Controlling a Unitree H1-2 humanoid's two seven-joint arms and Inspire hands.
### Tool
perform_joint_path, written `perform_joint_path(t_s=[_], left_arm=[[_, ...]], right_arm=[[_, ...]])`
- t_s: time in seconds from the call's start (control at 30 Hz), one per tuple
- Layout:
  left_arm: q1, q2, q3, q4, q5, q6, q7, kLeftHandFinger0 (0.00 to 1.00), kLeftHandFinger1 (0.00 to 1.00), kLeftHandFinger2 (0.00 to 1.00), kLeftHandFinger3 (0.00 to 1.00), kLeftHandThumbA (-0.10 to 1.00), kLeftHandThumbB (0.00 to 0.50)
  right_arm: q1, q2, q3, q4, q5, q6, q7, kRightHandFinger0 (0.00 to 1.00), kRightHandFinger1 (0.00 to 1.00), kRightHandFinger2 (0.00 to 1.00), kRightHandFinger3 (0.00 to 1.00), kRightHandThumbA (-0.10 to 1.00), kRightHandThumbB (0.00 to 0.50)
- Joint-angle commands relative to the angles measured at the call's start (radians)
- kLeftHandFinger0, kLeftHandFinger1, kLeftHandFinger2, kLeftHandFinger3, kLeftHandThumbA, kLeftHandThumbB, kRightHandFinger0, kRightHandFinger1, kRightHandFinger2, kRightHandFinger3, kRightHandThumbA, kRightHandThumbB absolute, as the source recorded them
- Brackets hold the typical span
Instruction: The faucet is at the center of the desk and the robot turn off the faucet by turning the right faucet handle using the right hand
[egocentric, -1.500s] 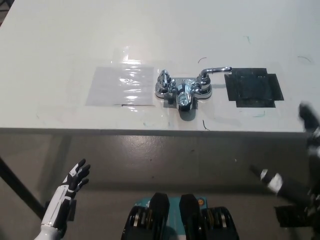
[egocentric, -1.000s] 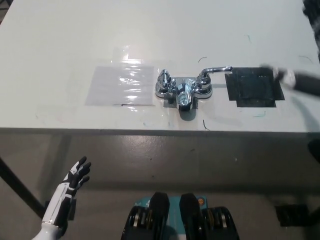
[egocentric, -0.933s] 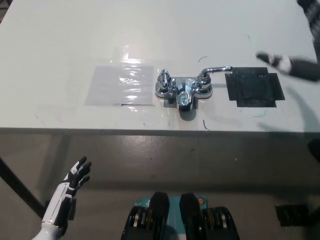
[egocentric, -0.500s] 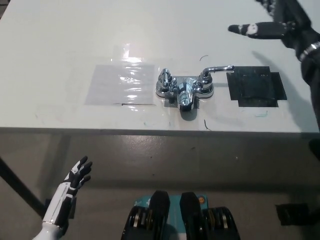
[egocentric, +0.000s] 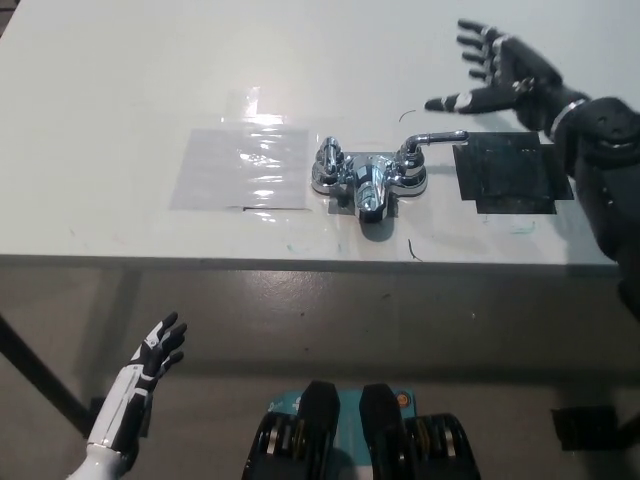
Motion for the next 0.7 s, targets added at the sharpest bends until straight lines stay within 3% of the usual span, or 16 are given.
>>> perform_joint_path(t_s=[0.0,0.07,0.17,0.43,0.67], left_arm=[[-0.004,0.011,-0.006,-0.028,0.010,-0.026,-0.016,1.00,1.00,1.00,1.00,1.00,0.394],[0.000,0.012,-0.004,-0.030,0.011,-0.032,-0.013,1.00,1.00,1.00,1.00,1.00,0.381],[0.006,0.012,-0.006,-0.037,0.017,-0.017,-0.013,1.00,1.00,1.00,1.00,1.00,0.390],[-0.010,0.017,-0.004,-0.027,0.016,-0.016,-0.016,1.00,1.00,1.00,1.00,1.00,0.391],[-0.004,0.012,-0.002,-0.027,0.004,-0.013,-0.017,1.00,1.00,1.00,1.00,1.00,0.423]], right_arm=[[-0.093,0.006,-0.018,0.059,-0.010,-0.078,0.022,1.00,1.00,1.00,1.00,1.00,0.366],[-0.097,0.014,-0.018,0.084,-0.016,-0.074,0.024,1.00,1.00,1.00,1.00,1.00,0.388],[-0.090,0.025,-0.038,0.110,-0.002,-0.095,0.026,1.00,1.00,1.00,1.00,1.00,0.349],[-0.100,0.037,-0.068,0.139,0.006,-0.089,0.042,1.00,1.00,1.00,1.00,1.00,0.353],[-0.093,0.047,-0.084,0.155,-0.001,-0.107,0.050,1.00,1.00,1.00,1.00,1.00,0.346]])
